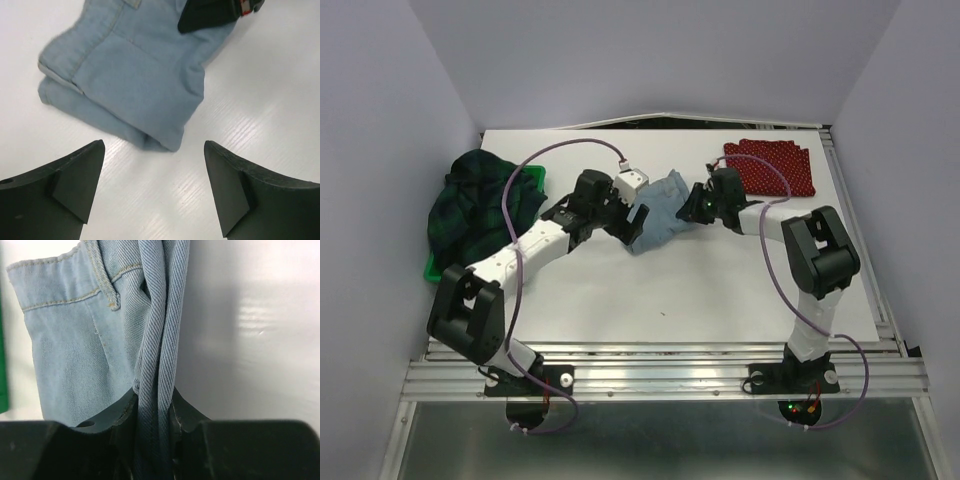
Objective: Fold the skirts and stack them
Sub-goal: Neatly place the folded skirt to the corner
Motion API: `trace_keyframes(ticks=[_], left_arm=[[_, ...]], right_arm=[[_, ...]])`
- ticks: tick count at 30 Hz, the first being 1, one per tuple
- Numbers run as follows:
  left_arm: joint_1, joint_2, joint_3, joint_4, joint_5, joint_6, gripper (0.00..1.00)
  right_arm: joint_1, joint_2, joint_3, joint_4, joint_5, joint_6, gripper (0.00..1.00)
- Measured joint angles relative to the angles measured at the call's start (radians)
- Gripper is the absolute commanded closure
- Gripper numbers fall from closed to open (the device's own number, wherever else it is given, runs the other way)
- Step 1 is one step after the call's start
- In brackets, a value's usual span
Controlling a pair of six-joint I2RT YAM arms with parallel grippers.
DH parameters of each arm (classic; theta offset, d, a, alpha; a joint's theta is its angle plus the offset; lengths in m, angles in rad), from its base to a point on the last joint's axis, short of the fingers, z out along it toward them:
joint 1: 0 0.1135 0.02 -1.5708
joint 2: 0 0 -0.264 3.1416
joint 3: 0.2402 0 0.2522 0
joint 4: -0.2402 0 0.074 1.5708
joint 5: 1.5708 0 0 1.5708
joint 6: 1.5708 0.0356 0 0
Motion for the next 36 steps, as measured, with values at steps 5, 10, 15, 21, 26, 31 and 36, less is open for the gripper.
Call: trace_keyframes(ticks=[5,10,15,21,26,31,36], left_arm=[[0.038,0.142,0.011,0.002,0.054,-0.106,0.07],[0.153,0.283,0.026,0.06,0.154,-0.317,0.07],[0.184,0.356,0.034,0.165,0.173,-0.534,0.08],[0.178,0.407,0.028,0.326,0.26,-0.74,0.16],[0.177,0.482,-0.011,0.43,0.325,-0.882,0.18],[0.175,0.484,-0.027,0.454,0.316,-0.941,0.3],[0.163,0.513,-0.019,0.472,0.317,-0.97,0.54]], right_arm=[[0.0,-0.032,0.043,-0.064,0.085,-0.154,0.99],[0.0,-0.049,0.053,-0.093,0.107,-0.238,0.99],[-0.001,-0.049,0.053,-0.114,0.121,-0.278,0.99],[-0.002,-0.042,0.089,-0.138,0.145,-0.315,0.99],[-0.008,-0.013,0.138,-0.148,0.151,-0.332,0.99],[-0.014,0.0,0.144,-0.151,0.153,-0.333,0.99],[-0.015,0.002,0.144,-0.151,0.155,-0.333,0.99]])
